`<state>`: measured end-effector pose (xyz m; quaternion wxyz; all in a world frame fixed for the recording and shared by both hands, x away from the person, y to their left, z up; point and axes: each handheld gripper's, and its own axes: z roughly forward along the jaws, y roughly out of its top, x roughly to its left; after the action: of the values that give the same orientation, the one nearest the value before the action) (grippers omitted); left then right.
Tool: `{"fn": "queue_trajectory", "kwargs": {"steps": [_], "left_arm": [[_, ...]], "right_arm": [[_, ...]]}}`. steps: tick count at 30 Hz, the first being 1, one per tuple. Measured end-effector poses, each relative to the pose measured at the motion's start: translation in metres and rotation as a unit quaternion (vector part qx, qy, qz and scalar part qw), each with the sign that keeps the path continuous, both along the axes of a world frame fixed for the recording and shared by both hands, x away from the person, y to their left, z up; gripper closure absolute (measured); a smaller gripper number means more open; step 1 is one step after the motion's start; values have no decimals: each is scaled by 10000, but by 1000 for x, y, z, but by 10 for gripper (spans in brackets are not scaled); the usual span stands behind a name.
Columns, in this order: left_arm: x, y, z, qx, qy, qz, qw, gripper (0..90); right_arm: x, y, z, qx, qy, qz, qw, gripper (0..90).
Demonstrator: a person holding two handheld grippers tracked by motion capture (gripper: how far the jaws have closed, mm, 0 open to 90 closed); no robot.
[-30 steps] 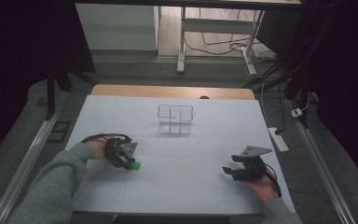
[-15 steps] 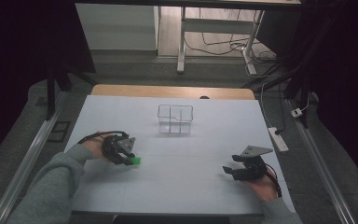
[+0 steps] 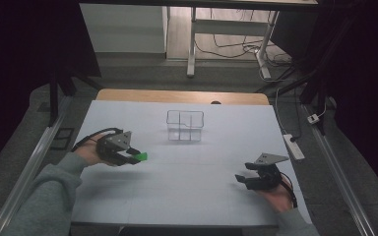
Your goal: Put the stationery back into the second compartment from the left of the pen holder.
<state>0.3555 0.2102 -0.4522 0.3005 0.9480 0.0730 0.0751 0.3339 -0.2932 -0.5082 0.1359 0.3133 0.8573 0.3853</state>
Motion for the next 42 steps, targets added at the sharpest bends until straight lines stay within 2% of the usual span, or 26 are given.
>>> {"fn": "queue_trajectory", "kwargs": {"steps": [7, 13, 14, 15, 16, 19, 22, 24, 26, 29, 35, 39, 42], "left_arm": [[-6, -2, 9, -267, -159, 387, 9988, 664], [-14, -8, 13, -527, -216, 758, 9955, 663], [-15, -8, 14, -565, -237, 848, 9945, 664], [-17, -8, 14, -578, -313, 1092, 9919, 664], [-17, -8, 14, -578, -313, 1092, 9919, 664], [-19, -7, 15, -661, -358, 1386, 9875, 663], [-22, -6, 18, -837, -396, 1625, 9824, 663], [-25, -5, 19, -947, -435, 1764, 9788, 663], [-28, -5, 20, -1054, -506, 1871, 9753, 663], [-32, -5, 20, -1202, -532, 1991, 9711, 663], [-38, -3, 17, -1453, -506, 2095, 9656, 663], [-41, -4, 17, -1661, -490, 2169, 9607, 663], [-43, -6, 16, -1841, -439, 2118, 9588, 663]], "right_arm": [[0, 0, 1, -28, -31, -20, 10000, 339], [-1, 0, 2, -20, -49, -33, 10000, 339], [-1, 0, 2, -11, -67, -35, 10000, 339], [-1, 0, 2, 5, -70, -29, 10000, 340], [-1, 0, 2, 5, -70, -29, 10000, 340], [-1, 0, 2, 1, -73, -37, 10000, 339], [-1, 0, 2, 24, -71, -29, 10000, 339], [-1, 1, 4, 196, -41, -20, 9998, 339], [-2, 2, 7, 232, -77, -29, 9997, 340], [-3, 3, 9, 235, -127, -14, 9996, 340], [-3, 3, 8, 198, -152, -13, 9997, 340], [-4, 3, 9, 214, -174, -25, 9996, 340], [-4, 4, 9, 218, -192, -6, 9996, 340]]}}
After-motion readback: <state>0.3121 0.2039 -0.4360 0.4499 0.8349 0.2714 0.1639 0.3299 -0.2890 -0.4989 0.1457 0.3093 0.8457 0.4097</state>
